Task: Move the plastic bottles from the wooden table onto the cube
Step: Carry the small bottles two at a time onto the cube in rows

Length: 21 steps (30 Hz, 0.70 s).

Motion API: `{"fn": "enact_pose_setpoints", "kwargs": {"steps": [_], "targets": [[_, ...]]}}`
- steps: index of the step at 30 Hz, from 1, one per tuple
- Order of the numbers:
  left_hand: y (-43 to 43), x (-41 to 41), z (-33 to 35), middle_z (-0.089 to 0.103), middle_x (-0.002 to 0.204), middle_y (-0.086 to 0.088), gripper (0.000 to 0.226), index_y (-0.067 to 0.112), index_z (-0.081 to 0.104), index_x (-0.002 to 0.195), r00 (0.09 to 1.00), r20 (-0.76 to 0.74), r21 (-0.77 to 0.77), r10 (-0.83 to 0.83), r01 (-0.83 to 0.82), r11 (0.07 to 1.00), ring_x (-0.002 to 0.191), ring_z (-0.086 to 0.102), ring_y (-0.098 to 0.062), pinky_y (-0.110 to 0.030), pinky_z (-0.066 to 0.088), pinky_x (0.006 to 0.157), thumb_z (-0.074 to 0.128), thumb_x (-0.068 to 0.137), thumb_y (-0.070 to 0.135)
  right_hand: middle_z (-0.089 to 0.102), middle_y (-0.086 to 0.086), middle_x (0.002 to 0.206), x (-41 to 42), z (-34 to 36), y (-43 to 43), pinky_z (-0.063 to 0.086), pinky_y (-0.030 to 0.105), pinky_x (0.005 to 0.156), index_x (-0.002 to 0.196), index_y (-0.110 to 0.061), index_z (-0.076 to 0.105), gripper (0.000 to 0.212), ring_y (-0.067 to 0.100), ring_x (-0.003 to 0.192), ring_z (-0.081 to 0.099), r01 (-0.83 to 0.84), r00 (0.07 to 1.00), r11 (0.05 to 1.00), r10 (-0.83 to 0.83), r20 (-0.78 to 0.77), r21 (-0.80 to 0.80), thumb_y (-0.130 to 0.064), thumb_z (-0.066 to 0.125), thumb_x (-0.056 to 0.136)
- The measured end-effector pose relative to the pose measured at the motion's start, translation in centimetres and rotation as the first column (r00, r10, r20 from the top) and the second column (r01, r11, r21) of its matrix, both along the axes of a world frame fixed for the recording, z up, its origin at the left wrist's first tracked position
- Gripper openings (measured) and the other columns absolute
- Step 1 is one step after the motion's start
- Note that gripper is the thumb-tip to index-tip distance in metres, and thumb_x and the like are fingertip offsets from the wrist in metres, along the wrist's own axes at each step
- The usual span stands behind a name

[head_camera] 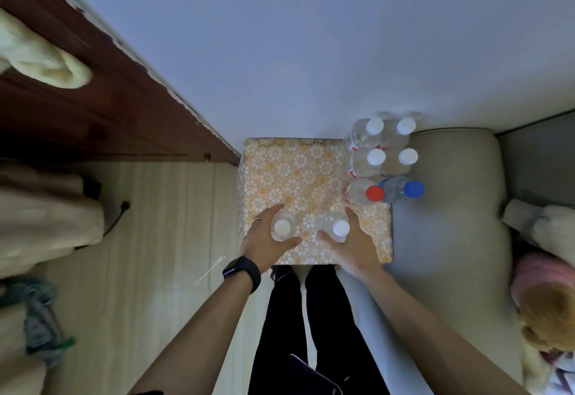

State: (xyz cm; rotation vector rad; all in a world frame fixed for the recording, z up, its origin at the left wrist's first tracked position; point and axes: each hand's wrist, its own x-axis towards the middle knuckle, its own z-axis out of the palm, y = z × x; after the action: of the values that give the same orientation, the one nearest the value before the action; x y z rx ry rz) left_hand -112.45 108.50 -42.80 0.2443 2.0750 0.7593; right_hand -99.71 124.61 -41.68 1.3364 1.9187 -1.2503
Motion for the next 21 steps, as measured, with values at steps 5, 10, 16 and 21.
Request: {"fn": "enact_pose_setpoints", "kwargs": {"steps": [5, 10, 16, 21], "targets": [[-0.2, 0.6, -0.7, 0.061, 0.125, 0.006, 0.078, 0.045, 0.032, 0.141, 0.999, -0.033, -0.079, -0.011, 0.008, 0.997, 0.107, 0.061, -0.022, -0.042, 0.054, 0.089, 0.078, 0.077, 0.045, 0.067, 0.010, 0.118, -0.4, -0.5, -0.3, 0.053, 0.043, 0.090, 0.145, -0.027, 0.027, 0.082, 0.034, 0.104, 0.065, 0.069, 0.997, 0.997, -0.070, 0.040, 0.025, -0.066, 0.064, 0.084], [1.1, -0.5, -1.0, 0.067, 0.102, 0.008, 0.066, 0.040, 0.043, 0.133, 0.998, -0.063, -0.052, 0.018, -0.022, 0.998, 0.093, 0.065, -0.020, -0.036, 0.056, 0.078, 0.077, 0.077, 0.047, 0.069, 0.009, 0.109, -1.9, -0.7, 0.0, 0.052, 0.040, 0.089, 0.144, -0.020, 0.036, 0.073, 0.033, 0.101, 0.066, 0.064, 0.997, 0.991, -0.068, 0.029, 0.117, -0.063, 0.059, 0.090], [6.0, -4.8, -0.9, 0.070, 0.102, 0.002, 0.067, 0.032, 0.044, 0.135, 0.994, -0.098, -0.015, -0.056, 0.055, 0.998, 0.090, 0.068, -0.023, -0.043, 0.061, 0.078, 0.077, 0.077, 0.043, 0.066, 0.003, 0.105, -6.2, 0.1, 2.1, 0.048, 0.029, 0.067, 0.147, -0.019, 0.035, 0.074, 0.027, 0.093, 0.066, 0.063, 0.997, 0.983, -0.055, -0.052, 0.174, -0.062, 0.055, 0.091], [10.7, -8.1, -0.3, 0.066, 0.100, -0.001, 0.070, 0.024, 0.040, 0.143, 0.980, -0.169, -0.013, -0.106, 0.106, 0.994, 0.086, 0.064, -0.022, -0.035, 0.059, 0.072, 0.077, 0.084, 0.033, 0.058, 0.000, 0.094, -10.7, 0.6, 5.0, 0.041, 0.027, 0.059, 0.147, -0.012, 0.034, 0.068, 0.019, 0.077, 0.060, 0.110, 0.983, 0.976, -0.080, -0.165, 0.186, -0.055, 0.053, 0.097]]}}
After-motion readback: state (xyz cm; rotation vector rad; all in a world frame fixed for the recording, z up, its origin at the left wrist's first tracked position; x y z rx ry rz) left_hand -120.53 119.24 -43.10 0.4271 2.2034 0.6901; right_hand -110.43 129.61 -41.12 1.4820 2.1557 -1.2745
